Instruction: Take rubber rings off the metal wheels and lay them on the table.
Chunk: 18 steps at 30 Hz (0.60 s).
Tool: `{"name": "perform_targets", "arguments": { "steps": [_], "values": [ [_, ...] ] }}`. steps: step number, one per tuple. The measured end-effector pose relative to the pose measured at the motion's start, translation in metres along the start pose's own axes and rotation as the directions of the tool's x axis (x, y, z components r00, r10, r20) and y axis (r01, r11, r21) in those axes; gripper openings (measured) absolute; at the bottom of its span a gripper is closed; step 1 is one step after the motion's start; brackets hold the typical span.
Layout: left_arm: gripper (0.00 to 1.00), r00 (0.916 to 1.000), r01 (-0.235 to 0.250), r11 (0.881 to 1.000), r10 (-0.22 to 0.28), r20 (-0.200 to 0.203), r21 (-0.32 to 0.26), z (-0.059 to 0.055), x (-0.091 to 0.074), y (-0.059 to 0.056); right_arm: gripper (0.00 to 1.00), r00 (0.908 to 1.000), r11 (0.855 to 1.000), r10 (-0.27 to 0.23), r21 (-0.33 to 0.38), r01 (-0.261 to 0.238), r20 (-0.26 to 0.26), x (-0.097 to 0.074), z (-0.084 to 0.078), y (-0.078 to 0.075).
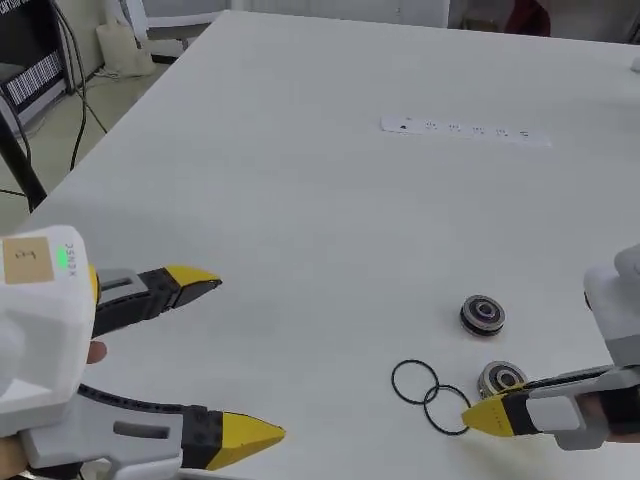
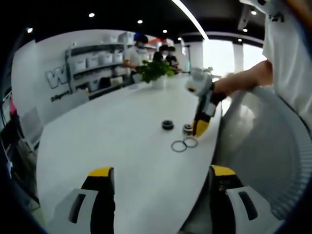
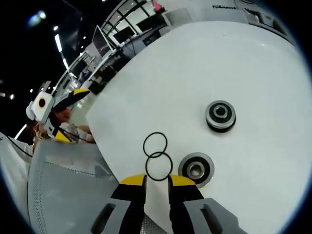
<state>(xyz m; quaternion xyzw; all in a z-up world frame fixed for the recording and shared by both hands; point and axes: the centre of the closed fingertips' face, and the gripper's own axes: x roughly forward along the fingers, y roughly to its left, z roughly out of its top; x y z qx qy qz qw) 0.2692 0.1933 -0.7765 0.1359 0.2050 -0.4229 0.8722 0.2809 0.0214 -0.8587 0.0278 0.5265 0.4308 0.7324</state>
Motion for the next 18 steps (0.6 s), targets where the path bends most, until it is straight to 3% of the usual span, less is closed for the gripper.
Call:
{"name": "perform_targets", "arguments": {
  "steps": [6,18],
  "values": [
    [0.81,1.0000,-0.007,1.000,0.007,0.004,0.002,0.001,-0.002,0.000,0.17,1.0000,1.000,0.000,-0.007,0.000,0.008,-0.005,0.001,0.001],
    [0.81,0.9998,-0.016,1.000,0.016,0.014,0.016,0.006,-0.006,0.000,0.21,0.9956,1.000,-0.003,-0.014,0.005,0.093,-0.020,0.017,0.000]
  ]
}}
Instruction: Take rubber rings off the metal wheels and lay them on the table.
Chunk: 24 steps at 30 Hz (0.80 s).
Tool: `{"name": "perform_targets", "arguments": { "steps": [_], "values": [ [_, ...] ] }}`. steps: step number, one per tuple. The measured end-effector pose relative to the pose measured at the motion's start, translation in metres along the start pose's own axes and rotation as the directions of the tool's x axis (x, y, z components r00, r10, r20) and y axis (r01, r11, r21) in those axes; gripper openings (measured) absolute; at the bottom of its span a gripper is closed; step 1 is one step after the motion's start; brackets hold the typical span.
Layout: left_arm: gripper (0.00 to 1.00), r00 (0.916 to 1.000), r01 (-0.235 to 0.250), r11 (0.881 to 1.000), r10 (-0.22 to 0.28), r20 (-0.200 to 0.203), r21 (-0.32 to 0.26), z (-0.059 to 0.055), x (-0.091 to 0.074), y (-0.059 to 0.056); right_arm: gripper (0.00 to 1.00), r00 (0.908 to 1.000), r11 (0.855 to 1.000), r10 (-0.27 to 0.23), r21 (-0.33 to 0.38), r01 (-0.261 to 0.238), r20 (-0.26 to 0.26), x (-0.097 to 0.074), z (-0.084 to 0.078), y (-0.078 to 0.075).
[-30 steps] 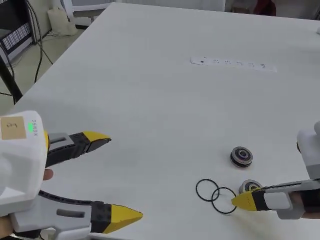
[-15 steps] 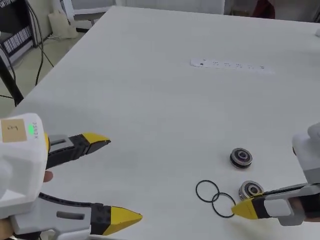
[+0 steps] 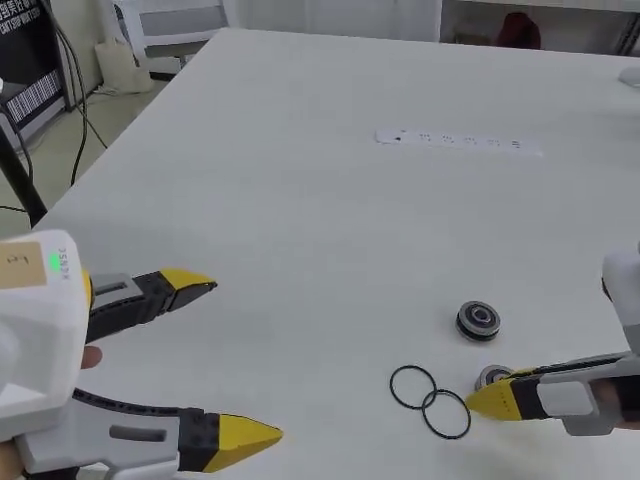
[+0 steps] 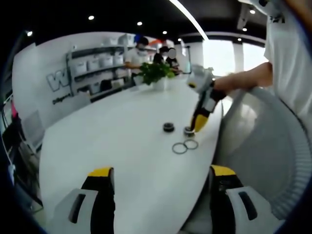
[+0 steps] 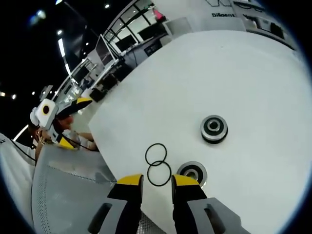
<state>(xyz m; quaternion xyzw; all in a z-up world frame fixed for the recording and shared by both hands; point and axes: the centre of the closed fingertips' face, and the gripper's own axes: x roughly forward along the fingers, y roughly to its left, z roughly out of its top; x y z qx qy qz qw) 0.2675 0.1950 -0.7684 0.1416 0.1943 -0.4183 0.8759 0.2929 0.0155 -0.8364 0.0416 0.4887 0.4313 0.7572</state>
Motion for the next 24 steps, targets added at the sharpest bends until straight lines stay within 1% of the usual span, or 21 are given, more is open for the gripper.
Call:
{"name": "perform_targets", "arguments": {
  "steps": [2,4,8,14,19,23,24],
  "values": [
    [0.81,1.0000,0.002,1.000,-0.002,0.000,0.004,0.001,0.000,-0.001,0.21,0.9998,1.000,-0.002,-0.006,0.002,0.018,-0.003,0.004,0.000],
    [0.81,1.0000,0.003,1.000,-0.003,0.001,0.004,-0.001,-0.001,0.000,0.22,0.9992,1.000,0.003,-0.005,-0.003,0.040,-0.005,0.008,0.000],
    [0.81,1.0000,0.002,1.000,-0.002,-0.001,0.008,0.001,-0.002,-0.002,0.23,0.9974,1.000,0.005,-0.009,-0.004,0.072,-0.009,0.015,0.000],
    [0.81,1.0000,-0.003,1.000,0.003,0.003,0.015,0.006,-0.004,-0.004,0.25,0.9959,1.000,-0.005,-0.015,0.006,0.091,-0.012,0.019,-0.002],
    [0.81,1.0000,-0.002,1.000,0.002,-0.001,0.028,0.009,-0.005,-0.006,0.27,0.9897,1.000,0.002,-0.025,0.002,0.143,-0.018,0.031,-0.001],
    [0.81,1.0000,0.000,0.999,-0.001,0.008,0.033,0.014,-0.007,-0.006,0.28,0.9843,1.000,0.007,-0.022,-0.004,0.176,-0.022,0.038,0.000],
    [0.81,0.9999,0.002,0.999,-0.002,0.012,0.033,0.015,-0.007,-0.007,0.28,0.9817,1.000,0.008,-0.030,-0.002,0.191,-0.024,0.041,0.000]
  ]
}}
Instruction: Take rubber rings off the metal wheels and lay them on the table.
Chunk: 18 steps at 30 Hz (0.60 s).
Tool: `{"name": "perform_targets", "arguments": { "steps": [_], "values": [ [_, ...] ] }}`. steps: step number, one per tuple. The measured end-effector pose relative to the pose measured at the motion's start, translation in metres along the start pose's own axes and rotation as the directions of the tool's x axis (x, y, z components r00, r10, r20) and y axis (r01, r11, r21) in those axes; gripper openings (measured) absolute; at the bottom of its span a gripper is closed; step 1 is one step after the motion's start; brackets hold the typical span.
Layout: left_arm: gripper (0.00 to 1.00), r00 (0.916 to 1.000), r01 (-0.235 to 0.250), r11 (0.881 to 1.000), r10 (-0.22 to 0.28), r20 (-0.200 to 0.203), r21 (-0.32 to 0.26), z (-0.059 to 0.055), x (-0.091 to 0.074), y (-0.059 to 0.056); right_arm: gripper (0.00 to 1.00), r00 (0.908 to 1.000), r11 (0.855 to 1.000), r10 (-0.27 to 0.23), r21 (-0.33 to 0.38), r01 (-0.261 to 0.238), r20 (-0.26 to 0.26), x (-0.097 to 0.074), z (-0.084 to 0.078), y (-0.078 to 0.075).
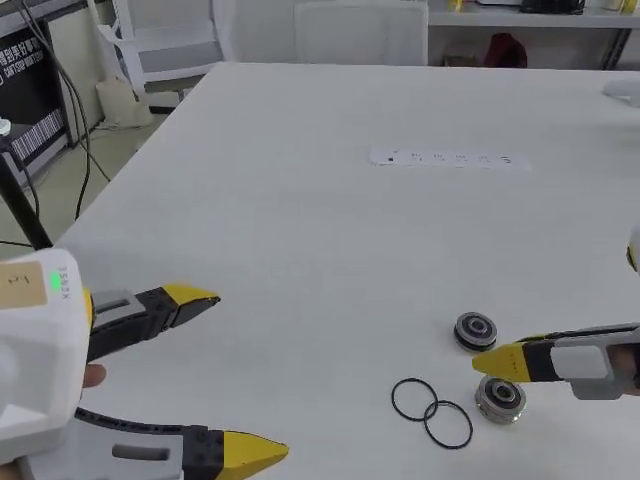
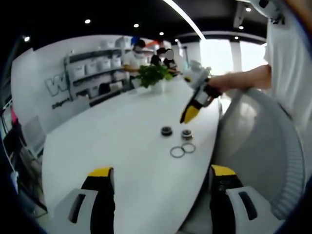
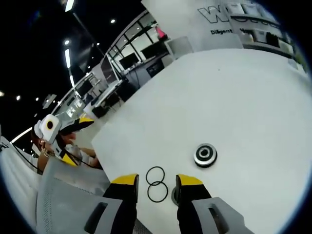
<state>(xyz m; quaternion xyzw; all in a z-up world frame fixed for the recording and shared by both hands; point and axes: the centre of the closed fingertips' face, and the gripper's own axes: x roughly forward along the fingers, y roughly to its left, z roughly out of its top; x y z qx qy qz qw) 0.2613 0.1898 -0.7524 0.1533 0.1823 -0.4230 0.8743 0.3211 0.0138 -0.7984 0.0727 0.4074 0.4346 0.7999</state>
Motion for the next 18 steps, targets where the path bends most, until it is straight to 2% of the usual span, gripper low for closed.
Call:
{"name": "perform_targets", "arguments": {
  "steps": [4,11,14,18],
  "values": [
    [0.81,1.0000,0.006,1.000,-0.006,0.003,0.004,0.003,-0.001,-0.001,0.32,0.9989,1.000,0.006,-0.029,-0.005,0.046,-0.002,0.011,0.000],
    [0.81,0.9999,0.012,1.000,-0.012,-0.001,0.015,0.007,-0.004,-0.002,0.40,0.9936,0.995,-0.007,-0.096,0.017,0.113,-0.006,0.026,-0.002],
    [0.81,0.9999,0.013,1.000,-0.013,-0.002,0.017,0.010,-0.004,-0.001,0.42,0.9926,0.991,0.001,-0.130,0.015,0.121,-0.008,0.027,-0.002],
    [0.81,0.9998,0.020,1.000,-0.020,0.000,0.023,0.017,-0.004,-0.002,0.44,0.9921,0.979,-0.043,-0.192,0.065,0.118,-0.015,0.022,-0.012]
  ]
}}
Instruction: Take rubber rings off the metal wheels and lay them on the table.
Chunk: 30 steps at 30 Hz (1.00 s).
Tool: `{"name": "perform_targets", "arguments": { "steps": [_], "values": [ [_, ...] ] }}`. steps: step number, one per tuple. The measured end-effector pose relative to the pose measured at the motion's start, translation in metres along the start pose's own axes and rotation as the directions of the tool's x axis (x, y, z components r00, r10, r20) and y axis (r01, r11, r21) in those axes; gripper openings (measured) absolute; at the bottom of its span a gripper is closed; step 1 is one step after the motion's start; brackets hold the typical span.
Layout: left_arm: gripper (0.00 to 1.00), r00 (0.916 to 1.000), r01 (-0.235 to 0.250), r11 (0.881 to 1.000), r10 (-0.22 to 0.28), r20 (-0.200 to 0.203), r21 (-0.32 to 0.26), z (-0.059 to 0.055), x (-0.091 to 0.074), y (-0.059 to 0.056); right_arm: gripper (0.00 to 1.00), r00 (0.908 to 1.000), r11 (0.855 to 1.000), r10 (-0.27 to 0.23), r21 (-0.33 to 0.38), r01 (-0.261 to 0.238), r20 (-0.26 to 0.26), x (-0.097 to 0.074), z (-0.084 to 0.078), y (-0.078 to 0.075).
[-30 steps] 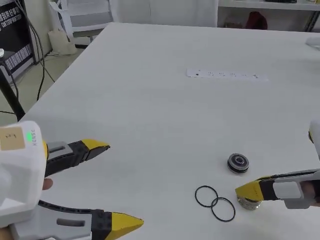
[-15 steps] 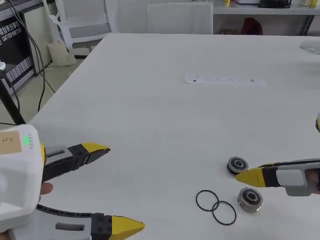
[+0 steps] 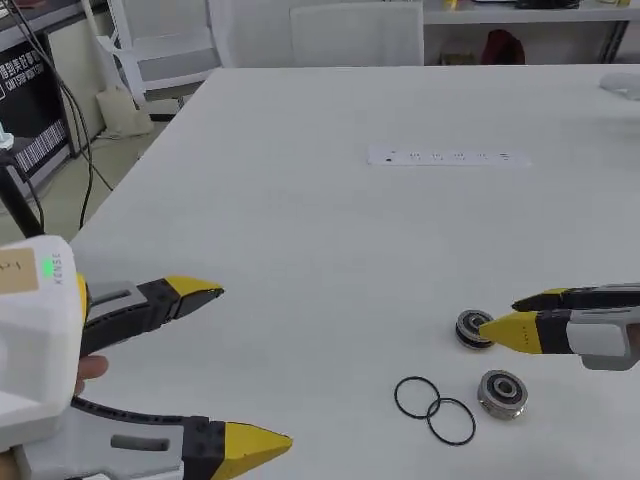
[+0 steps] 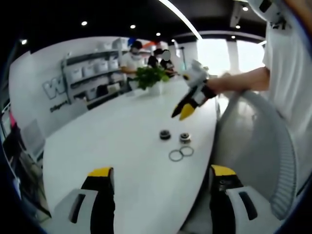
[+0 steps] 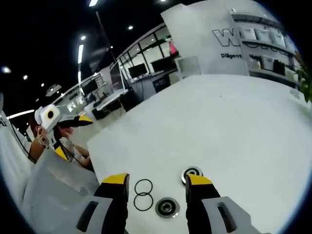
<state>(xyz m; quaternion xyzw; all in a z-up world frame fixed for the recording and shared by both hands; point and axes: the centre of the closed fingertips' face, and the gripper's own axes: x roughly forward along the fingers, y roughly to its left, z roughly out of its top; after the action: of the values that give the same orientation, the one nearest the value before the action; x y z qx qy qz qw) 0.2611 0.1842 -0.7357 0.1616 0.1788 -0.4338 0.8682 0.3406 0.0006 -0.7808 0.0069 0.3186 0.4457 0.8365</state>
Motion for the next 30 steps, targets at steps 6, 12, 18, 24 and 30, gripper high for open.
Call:
{"name": "perform_targets", "arguments": {
  "steps": [6,12,18,24,30],
  "values": [
    [0.81,0.9999,-0.004,1.000,0.004,0.015,-0.005,0.013,0.006,0.003,0.48,0.9982,1.000,0.007,-0.011,-0.006,0.060,-0.013,0.012,-0.004],
    [0.81,0.9989,0.006,1.000,-0.006,0.047,0.002,0.034,0.016,0.002,0.47,0.9939,0.999,0.010,-0.032,-0.006,0.110,-0.035,0.027,-0.015],
    [0.81,0.9977,0.006,1.000,-0.007,0.067,0.014,0.053,0.027,0.000,0.48,0.9936,0.997,0.006,-0.074,0.002,0.113,-0.054,0.027,-0.030],
    [0.81,0.9969,0.007,0.999,-0.010,0.078,0.039,0.074,0.039,-0.004,0.49,0.9956,0.990,0.016,-0.138,-0.004,0.092,-0.062,0.022,-0.039],
    [0.79,0.9952,0.007,0.997,-0.014,0.097,0.071,0.094,0.055,-0.007,0.48,0.9994,0.974,0.025,-0.227,-0.019,0.022,-0.059,0.006,-0.047]
  ]
}}
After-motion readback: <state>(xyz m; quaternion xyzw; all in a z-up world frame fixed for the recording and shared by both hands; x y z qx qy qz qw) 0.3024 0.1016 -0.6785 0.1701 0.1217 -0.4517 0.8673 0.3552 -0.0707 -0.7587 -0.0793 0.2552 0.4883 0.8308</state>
